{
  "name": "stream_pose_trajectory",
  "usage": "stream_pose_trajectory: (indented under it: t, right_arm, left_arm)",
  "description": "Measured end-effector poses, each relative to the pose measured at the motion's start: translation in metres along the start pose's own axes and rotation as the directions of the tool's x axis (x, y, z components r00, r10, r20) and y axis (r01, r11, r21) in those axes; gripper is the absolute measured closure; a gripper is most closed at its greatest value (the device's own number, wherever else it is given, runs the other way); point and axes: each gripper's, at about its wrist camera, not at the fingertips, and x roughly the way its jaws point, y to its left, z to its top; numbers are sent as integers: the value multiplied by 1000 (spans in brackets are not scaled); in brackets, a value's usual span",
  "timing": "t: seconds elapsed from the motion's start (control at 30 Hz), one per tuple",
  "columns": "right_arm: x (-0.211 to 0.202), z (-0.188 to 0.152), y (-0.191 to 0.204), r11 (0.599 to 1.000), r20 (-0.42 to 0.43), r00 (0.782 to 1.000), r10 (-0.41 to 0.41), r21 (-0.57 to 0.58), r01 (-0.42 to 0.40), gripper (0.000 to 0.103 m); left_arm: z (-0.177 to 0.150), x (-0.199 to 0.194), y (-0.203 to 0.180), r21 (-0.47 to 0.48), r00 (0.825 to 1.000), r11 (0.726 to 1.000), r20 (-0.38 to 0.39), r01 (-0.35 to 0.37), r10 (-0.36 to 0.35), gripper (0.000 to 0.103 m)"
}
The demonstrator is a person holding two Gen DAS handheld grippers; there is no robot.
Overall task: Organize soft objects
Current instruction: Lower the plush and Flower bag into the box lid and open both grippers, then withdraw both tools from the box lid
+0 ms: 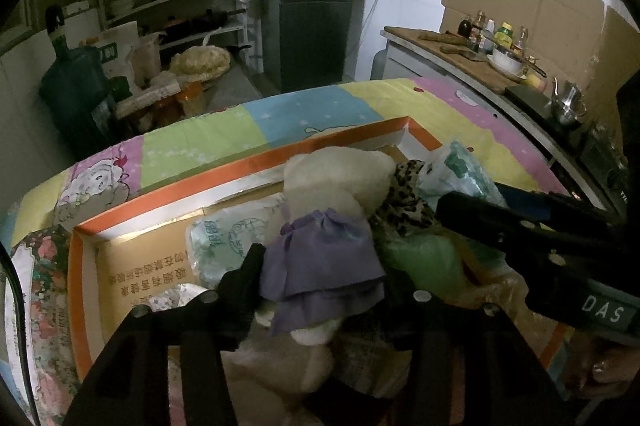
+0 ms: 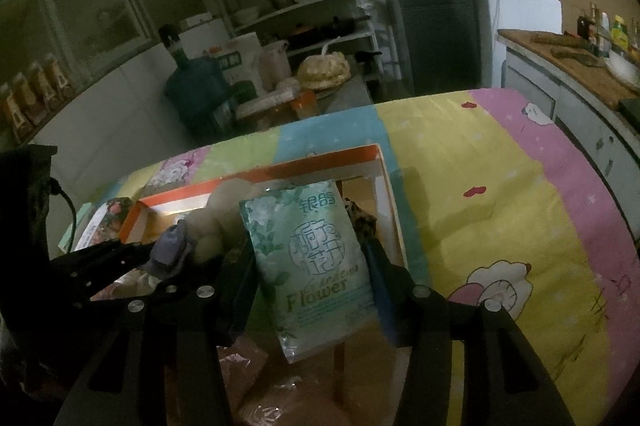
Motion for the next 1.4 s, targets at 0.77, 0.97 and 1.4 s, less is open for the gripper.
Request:
stream_pose_trajectory:
  t: [0.77,0.97,1.4]
  right_arm:
    - [-17,1,1,999,57,998,20,29,-22,42]
    - [-32,2,9,1000,92,996,18,21,-20,42]
    - [-53,-1,38,999,134,990,36,-20,-33,41]
  left_arm:
    - [2,-24,0,-7,998,1000,64,13,-12,35]
    - [1,-40,2,-8,994,1000,105,-12,13,35]
    - [-10,-79,15,-54,980,997,183,-63,72,35]
